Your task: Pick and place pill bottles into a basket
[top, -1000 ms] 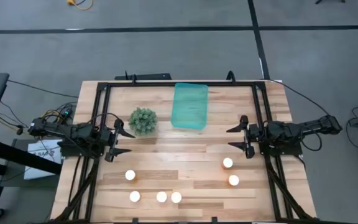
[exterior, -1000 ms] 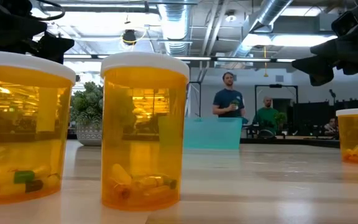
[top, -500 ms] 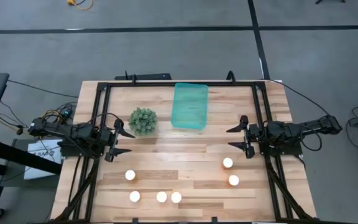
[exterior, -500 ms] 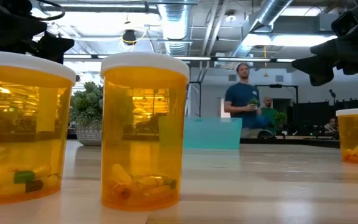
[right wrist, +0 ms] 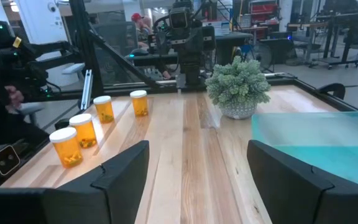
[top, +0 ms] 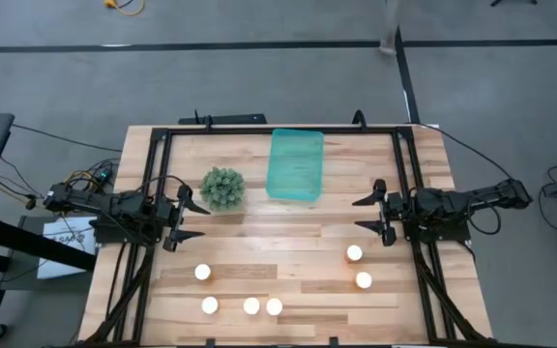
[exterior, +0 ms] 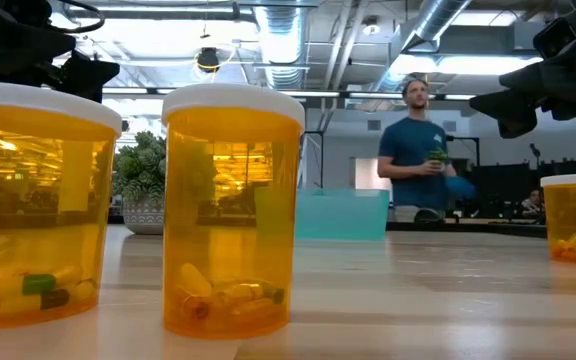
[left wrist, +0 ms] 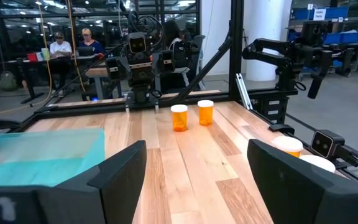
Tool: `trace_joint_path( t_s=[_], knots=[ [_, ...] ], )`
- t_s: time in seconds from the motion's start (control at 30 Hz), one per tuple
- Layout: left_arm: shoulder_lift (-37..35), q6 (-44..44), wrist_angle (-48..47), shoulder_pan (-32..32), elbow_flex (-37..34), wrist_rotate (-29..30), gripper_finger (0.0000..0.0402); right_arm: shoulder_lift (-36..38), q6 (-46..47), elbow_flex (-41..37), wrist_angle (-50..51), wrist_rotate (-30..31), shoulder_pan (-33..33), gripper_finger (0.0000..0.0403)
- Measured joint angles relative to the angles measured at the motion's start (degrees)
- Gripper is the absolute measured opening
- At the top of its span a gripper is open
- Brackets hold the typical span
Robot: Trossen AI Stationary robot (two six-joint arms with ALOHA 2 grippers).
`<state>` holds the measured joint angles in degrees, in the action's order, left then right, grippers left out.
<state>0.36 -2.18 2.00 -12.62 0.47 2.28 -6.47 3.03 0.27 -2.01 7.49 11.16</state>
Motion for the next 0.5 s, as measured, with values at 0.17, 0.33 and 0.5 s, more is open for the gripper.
trace_joint_path(
  t_s=[0.17,0.33,0.5],
  knots=[
    [0.02,-2.62,1.23,0.0,-0.02,0.35,0.027,0.0,0.01,0.0,-0.01,0.0,0.0,0.0265],
    [0.02,-0.83,1.11,0.0,0.29,0.11,0.027,0.0,0.01,-0.01,0.01,0.0,0.0,0.0265],
    [-0.01,1.44,2.54,0.02,0.33,-0.04,0.027,-0.01,0.02,-0.02,-0.01,0.0,0.0,0.0265]
  ],
)
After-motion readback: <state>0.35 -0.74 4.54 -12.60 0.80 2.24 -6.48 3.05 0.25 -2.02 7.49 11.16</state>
